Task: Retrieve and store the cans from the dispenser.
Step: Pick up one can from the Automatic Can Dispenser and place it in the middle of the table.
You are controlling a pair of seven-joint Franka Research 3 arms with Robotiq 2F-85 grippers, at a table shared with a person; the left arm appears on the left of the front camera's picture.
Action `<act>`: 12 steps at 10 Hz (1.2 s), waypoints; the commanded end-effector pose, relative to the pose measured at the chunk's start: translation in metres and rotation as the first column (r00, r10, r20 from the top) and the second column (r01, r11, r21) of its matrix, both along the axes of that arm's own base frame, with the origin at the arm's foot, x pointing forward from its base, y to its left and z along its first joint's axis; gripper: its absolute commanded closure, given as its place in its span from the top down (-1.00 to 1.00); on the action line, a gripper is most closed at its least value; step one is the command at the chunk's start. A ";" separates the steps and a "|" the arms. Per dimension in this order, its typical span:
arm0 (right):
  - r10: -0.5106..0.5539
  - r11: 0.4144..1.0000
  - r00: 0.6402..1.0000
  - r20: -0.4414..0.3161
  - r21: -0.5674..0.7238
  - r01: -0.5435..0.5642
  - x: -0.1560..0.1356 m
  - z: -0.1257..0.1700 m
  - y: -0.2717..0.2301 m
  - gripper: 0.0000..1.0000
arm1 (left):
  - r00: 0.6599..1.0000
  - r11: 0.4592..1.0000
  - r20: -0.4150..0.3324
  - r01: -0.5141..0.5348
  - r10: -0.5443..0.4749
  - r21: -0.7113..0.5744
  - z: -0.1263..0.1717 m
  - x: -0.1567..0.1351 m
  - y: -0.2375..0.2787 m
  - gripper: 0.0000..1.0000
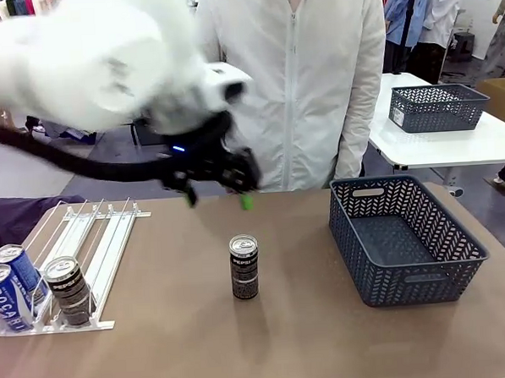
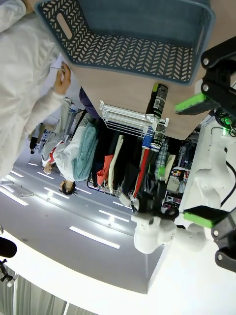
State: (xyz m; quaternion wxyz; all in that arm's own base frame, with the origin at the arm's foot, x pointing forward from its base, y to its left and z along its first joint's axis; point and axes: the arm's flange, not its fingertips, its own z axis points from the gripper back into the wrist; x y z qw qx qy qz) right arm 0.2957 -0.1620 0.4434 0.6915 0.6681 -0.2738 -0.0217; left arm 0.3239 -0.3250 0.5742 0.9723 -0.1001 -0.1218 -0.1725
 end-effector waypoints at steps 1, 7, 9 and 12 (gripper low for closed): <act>-0.004 1.000 1.000 0.006 0.011 0.004 0.001 0.005 -0.001 1.00 | 0.996 0.977 -0.055 0.051 -0.063 -0.207 0.020 -0.026 0.132 1.00; -0.004 1.000 1.000 0.006 0.011 0.004 0.001 0.005 -0.001 1.00 | 0.959 0.530 -0.040 0.119 -0.279 -0.840 -0.025 -0.069 0.447 1.00; -0.004 1.000 1.000 0.006 0.011 0.004 0.001 0.005 -0.001 1.00 | 0.974 0.648 -0.101 0.057 -0.203 -0.759 -0.016 -0.093 0.433 1.00; -0.004 1.000 1.000 0.006 0.011 0.004 0.001 0.005 -0.001 1.00 | 0.974 0.648 -0.101 0.057 -0.203 -0.759 -0.016 -0.093 0.433 1.00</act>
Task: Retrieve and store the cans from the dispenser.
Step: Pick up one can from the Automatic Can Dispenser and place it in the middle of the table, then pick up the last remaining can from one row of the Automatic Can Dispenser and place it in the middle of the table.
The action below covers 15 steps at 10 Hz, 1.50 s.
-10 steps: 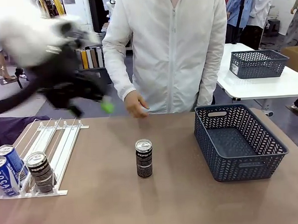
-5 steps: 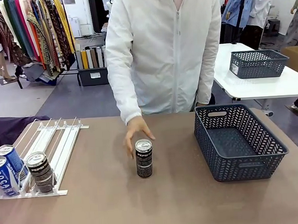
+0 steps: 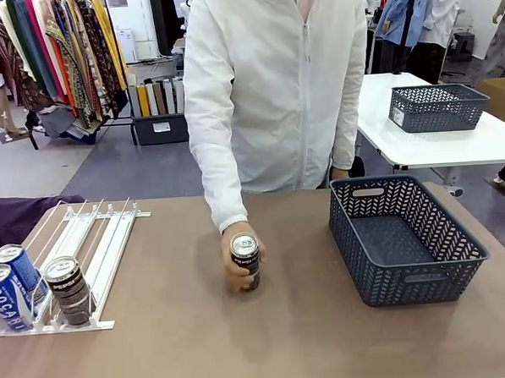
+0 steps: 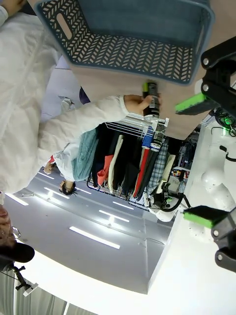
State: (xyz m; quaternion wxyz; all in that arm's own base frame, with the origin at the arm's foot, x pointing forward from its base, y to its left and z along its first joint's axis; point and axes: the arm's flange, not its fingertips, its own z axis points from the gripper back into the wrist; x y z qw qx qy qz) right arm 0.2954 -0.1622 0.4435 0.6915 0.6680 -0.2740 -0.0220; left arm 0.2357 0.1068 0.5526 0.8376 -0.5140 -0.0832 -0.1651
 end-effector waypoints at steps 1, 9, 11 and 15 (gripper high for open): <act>-0.003 1.000 1.000 0.006 0.011 0.003 0.001 0.005 -0.001 1.00 | 1.000 1.000 0.009 -0.001 0.002 -0.007 0.006 -0.005 0.001 1.00; -0.003 1.000 1.000 0.006 0.011 0.003 0.001 0.005 -0.001 1.00 | 1.000 1.000 -0.006 -0.013 0.013 0.015 0.004 -0.005 0.001 1.00; -0.003 1.000 1.000 0.006 0.011 0.003 0.001 0.005 -0.001 1.00 | 0.923 0.848 -0.049 -0.329 0.382 0.415 0.023 0.018 -0.056 1.00; -0.003 1.000 1.000 0.006 0.011 0.003 0.001 0.005 -0.001 1.00 | 0.814 0.494 0.080 -0.423 0.576 0.760 0.001 0.064 -0.118 1.00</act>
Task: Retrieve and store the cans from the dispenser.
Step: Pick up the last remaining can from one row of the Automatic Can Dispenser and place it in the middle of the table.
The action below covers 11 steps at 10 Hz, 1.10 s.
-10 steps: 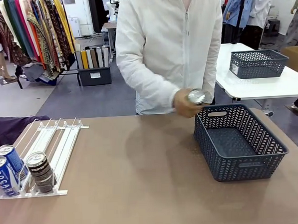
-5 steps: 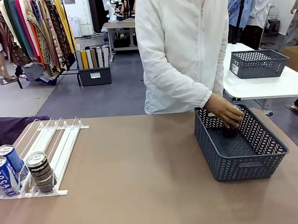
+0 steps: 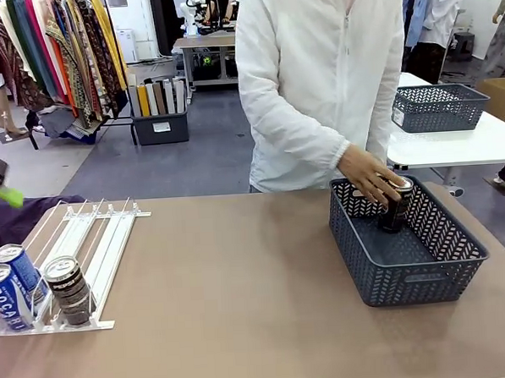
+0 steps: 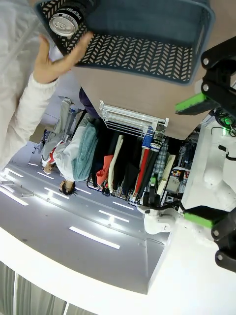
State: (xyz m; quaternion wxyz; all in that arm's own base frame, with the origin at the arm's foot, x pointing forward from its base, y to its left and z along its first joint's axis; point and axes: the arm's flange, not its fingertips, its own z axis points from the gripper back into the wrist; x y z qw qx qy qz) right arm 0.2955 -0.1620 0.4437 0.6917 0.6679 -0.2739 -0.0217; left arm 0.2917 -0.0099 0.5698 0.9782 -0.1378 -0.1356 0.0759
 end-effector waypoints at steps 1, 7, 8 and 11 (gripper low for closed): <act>-0.004 1.000 1.000 0.006 0.011 0.004 0.001 0.004 -0.001 1.00 | 0.980 0.979 -0.143 -0.111 0.136 0.169 -0.023 0.017 -0.009 1.00; -0.004 1.000 1.000 0.006 0.011 0.004 0.001 0.004 -0.001 1.00 | 0.986 0.973 -0.129 -0.075 0.104 0.216 -0.038 0.024 -0.026 1.00; -0.004 1.000 1.000 0.006 0.011 0.004 0.001 0.004 -0.001 1.00 | 0.985 0.981 -0.164 -0.028 0.060 0.191 -0.042 0.031 -0.032 1.00; -0.004 1.000 1.000 0.006 0.011 0.004 0.001 0.004 -0.001 1.00 | 0.975 0.974 -0.214 0.109 -0.065 0.199 -0.092 0.072 -0.051 1.00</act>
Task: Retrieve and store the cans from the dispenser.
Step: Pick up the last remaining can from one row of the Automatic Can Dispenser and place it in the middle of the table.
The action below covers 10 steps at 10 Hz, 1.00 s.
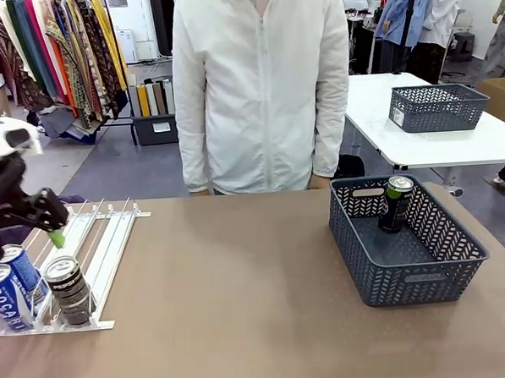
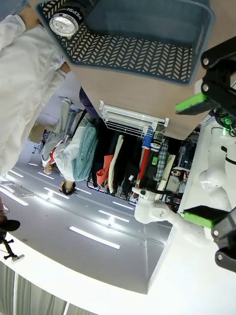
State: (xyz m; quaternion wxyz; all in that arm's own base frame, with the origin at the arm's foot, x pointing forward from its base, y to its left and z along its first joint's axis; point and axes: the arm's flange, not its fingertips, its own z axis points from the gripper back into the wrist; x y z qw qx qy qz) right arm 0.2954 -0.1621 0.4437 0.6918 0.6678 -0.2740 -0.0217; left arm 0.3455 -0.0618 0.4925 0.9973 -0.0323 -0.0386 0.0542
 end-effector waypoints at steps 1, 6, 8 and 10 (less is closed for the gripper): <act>-0.004 1.000 1.000 0.006 0.012 0.003 0.001 0.004 -0.001 1.00 | 1.000 0.999 -0.028 -0.011 0.012 0.052 -0.028 0.030 0.001 1.00; -0.004 1.000 1.000 0.006 0.012 0.003 0.001 0.004 -0.001 1.00 | 0.995 0.997 -0.099 -0.019 0.026 0.069 -0.078 0.061 -0.005 1.00; -0.004 1.000 1.000 0.006 0.012 0.003 0.001 0.004 -0.001 1.00 | 0.993 0.998 -0.120 -0.009 0.017 0.065 -0.083 0.063 -0.005 1.00; -0.004 1.000 1.000 0.006 0.012 0.003 0.001 0.004 -0.001 1.00 | 0.993 0.998 -0.116 -0.008 0.014 0.056 -0.081 0.060 -0.003 1.00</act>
